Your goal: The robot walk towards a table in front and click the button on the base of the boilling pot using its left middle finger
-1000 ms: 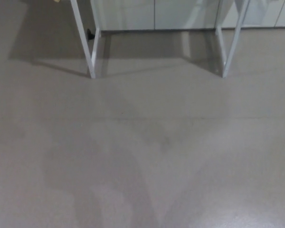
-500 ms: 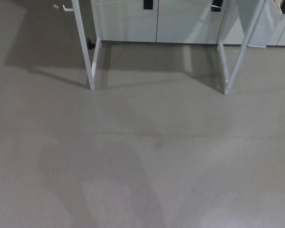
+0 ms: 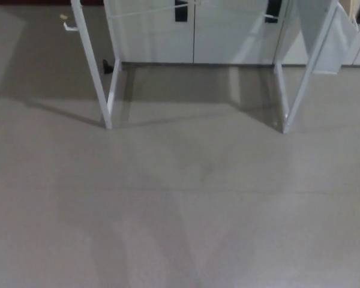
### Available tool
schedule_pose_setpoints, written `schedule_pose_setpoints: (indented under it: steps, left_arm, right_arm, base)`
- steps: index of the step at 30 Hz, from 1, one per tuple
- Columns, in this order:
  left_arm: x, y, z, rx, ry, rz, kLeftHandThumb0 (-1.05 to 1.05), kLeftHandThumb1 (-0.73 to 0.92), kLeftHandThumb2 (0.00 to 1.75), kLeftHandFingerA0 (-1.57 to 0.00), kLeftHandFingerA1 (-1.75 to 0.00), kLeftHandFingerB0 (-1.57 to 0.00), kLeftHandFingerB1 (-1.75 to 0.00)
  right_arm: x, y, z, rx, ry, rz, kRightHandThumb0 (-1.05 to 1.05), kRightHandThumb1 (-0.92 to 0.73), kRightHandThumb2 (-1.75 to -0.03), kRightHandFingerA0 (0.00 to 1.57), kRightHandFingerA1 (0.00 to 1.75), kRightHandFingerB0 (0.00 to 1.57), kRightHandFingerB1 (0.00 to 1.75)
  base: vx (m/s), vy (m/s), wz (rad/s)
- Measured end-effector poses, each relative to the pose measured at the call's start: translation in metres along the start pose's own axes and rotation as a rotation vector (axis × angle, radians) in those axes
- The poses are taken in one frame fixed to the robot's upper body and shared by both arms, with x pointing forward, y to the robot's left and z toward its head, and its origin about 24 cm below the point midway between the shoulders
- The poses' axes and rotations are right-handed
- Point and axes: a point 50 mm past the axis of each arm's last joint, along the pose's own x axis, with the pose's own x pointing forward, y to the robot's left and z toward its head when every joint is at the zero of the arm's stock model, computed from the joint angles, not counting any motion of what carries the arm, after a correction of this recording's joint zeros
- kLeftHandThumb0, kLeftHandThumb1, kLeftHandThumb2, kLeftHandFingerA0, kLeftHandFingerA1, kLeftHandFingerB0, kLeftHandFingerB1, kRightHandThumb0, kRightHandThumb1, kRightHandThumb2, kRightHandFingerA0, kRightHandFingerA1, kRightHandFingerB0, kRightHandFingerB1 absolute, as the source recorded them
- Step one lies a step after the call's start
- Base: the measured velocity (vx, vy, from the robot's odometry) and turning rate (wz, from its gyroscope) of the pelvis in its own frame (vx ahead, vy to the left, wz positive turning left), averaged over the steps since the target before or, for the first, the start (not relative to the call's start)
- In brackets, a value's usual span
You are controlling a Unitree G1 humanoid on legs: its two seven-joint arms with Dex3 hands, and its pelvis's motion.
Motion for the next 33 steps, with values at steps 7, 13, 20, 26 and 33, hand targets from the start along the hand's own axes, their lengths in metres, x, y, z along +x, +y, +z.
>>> schedule_pose_setpoints:
  steps: [7, 13, 20, 26, 33]
  left_arm:
    - [-0.002, 0.005, -0.001, 0.021, 0.002, 0.011, -0.34, 0.46, 0.54, -0.52, -0.37, -0.37, -0.33]
    - [-0.004, 0.004, -0.005, 0.025, 0.015, 0.01, -0.33, 0.46, 0.54, -0.52, -0.37, -0.36, -0.32]
    - [-0.003, 0.002, -0.003, 0.033, 0.005, 0.001, -0.34, 0.46, 0.54, -0.51, -0.37, -0.35, -0.32]
    - [-0.007, 0.0, -0.01, 0.033, 0.025, -0.004, -0.35, 0.46, 0.55, -0.51, -0.37, -0.36, -0.33]
    - [-0.003, 0.003, -0.004, 0.055, 0.007, 0.01, -0.34, 0.47, 0.56, -0.5, -0.37, -0.35, -0.33]
  right_arm:
    - [-0.001, 0.005, -0.002, 0.0, 0.001, 0.013, -0.36, -0.58, -0.57, 0.49, 0.43, 0.3, 0.36]
    - [-0.006, 0.009, -0.009, -0.003, 0.021, 0.025, -0.37, -0.58, -0.57, 0.49, 0.42, 0.3, 0.36]
    - [-0.007, 0.008, -0.012, -0.01, 0.028, 0.016, -0.35, -0.57, -0.57, 0.49, 0.43, 0.32, 0.36]
    - [-0.008, 0.008, -0.013, -0.006, 0.03, 0.012, -0.34, -0.58, -0.57, 0.48, 0.43, 0.31, 0.36]
    - [-0.007, 0.012, -0.011, 0.002, 0.024, 0.02, -0.35, -0.58, -0.57, 0.49, 0.44, 0.31, 0.36]
  base:
    - [0.27, 0.151, -0.15]
    - [0.33, -0.002, 0.15]
    - [0.45, -0.089, 0.31]
    - [0.37, -0.047, -0.15]
    - [0.41, 0.214, -0.1]
